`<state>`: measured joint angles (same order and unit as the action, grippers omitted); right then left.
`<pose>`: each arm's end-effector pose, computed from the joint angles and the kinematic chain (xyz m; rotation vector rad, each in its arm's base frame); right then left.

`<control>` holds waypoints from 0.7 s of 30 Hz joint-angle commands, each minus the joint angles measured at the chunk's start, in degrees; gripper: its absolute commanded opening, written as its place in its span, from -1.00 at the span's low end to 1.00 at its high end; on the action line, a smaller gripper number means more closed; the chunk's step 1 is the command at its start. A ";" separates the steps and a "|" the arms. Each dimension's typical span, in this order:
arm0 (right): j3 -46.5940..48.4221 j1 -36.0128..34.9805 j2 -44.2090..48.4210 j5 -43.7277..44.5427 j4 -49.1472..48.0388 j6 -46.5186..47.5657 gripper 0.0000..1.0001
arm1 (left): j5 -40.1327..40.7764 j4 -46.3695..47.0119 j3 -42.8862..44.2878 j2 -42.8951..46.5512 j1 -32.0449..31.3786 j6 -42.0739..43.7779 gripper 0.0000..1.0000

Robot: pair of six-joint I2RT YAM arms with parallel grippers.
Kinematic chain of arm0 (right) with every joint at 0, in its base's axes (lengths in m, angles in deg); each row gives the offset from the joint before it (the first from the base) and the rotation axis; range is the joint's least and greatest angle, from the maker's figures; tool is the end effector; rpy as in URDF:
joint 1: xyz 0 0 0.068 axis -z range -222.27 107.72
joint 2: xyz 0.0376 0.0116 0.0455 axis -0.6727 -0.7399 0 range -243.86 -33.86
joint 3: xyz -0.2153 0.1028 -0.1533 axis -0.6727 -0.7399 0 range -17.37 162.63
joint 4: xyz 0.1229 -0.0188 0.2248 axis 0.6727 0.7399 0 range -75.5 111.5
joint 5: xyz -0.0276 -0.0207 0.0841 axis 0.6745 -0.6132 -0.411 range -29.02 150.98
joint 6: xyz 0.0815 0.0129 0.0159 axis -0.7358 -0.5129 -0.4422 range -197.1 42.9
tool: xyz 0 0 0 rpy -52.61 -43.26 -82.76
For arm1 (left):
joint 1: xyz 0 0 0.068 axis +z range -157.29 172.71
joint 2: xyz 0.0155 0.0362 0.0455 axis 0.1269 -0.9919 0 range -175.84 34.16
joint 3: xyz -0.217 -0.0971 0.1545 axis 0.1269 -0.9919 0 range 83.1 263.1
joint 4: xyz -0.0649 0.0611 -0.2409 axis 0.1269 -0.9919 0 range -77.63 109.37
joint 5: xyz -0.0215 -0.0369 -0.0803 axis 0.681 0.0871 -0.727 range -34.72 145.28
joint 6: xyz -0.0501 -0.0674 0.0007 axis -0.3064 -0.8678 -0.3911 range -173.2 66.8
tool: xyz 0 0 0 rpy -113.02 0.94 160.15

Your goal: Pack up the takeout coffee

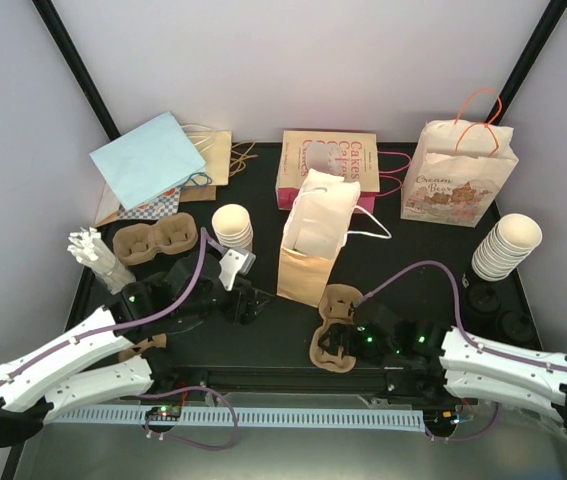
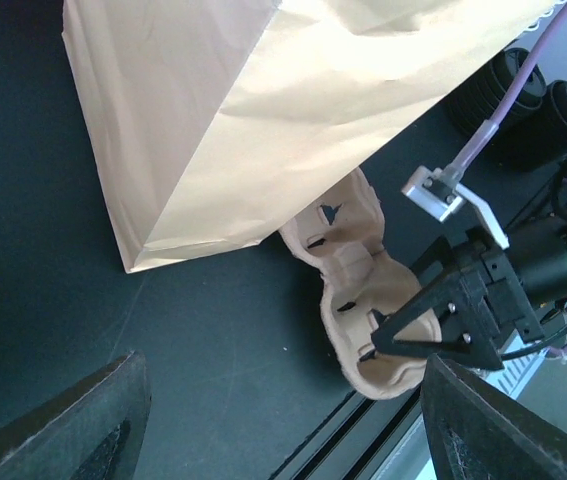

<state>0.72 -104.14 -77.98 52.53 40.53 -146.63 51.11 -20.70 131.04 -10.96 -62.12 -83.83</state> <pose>0.0635 0.1416 0.1378 0.1179 2.8364 0.9752 0.0994 -0.1503 0.2910 0.5392 2.3103 -0.8615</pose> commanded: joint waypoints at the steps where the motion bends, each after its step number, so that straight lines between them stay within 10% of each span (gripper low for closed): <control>1: 2.10 -3.25 -3.88 -0.58 -9.54 -3.00 1.00 | -0.59 -0.47 0.26 -0.02 1.00 0.62 0.53; 10: 7.40 -6.40 -10.60 -0.03 -7.38 0.57 1.00 | -0.77 -1.32 -0.24 0.95 2.42 1.10 0.53; 21: 13.43 -6.34 -3.09 15.48 18.56 9.58 1.00 | -0.59 -1.67 -1.33 2.68 3.39 1.01 0.58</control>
<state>10.86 -110.13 -82.87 60.36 48.74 -141.72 50.94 -21.44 129.84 -8.80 -59.43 -83.39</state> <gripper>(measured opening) 0.999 0.779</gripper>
